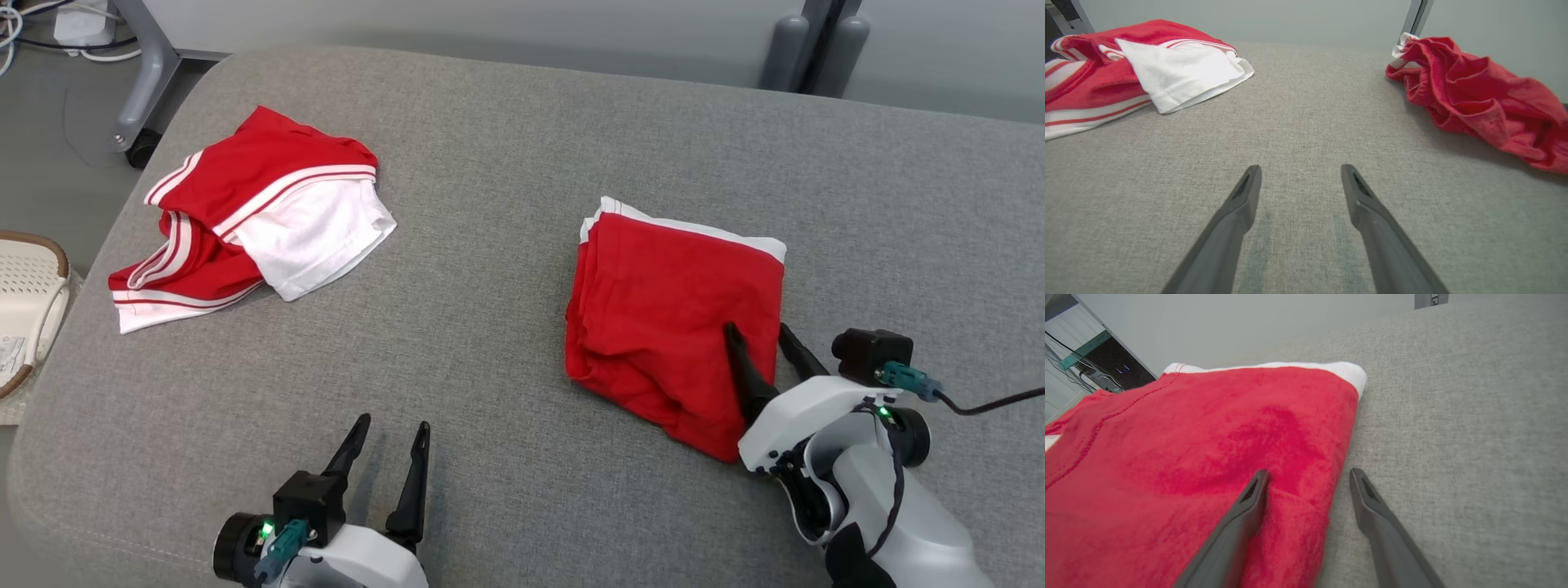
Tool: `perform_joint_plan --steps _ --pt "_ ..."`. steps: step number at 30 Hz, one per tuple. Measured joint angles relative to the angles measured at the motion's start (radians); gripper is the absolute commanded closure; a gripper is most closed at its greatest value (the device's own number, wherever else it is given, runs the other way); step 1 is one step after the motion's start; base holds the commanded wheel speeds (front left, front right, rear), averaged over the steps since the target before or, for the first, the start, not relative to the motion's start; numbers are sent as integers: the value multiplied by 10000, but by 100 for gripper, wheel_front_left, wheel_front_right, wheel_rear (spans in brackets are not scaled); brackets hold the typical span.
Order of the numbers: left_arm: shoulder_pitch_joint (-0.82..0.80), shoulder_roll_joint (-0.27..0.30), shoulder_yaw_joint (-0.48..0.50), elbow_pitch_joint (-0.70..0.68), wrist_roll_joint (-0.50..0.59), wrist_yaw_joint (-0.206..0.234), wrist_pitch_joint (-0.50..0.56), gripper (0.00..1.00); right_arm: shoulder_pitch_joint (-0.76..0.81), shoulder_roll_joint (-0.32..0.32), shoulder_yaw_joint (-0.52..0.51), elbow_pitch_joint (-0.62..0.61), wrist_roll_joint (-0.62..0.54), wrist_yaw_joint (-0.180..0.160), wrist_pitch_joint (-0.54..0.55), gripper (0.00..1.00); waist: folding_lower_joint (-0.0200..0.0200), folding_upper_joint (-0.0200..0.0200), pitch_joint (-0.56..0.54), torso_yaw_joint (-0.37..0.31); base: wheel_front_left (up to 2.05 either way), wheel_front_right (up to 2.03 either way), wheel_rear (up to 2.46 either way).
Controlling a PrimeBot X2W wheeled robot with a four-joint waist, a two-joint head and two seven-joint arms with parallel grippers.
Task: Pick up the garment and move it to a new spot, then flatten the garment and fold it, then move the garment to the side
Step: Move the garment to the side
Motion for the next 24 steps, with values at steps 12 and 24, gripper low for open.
perform_joint_plan --steps 12,24 --pt "11 -2 188 -52 207 -17 0 0 299 88 -324 -600 2 15 23 100 0 0 -354 -785 0 0 0" --pt "74 -4 349 -163 447 -207 0 0 1208 88 201 -1248 125 15 23 100 0 0 -860 -3625 0 0 0"
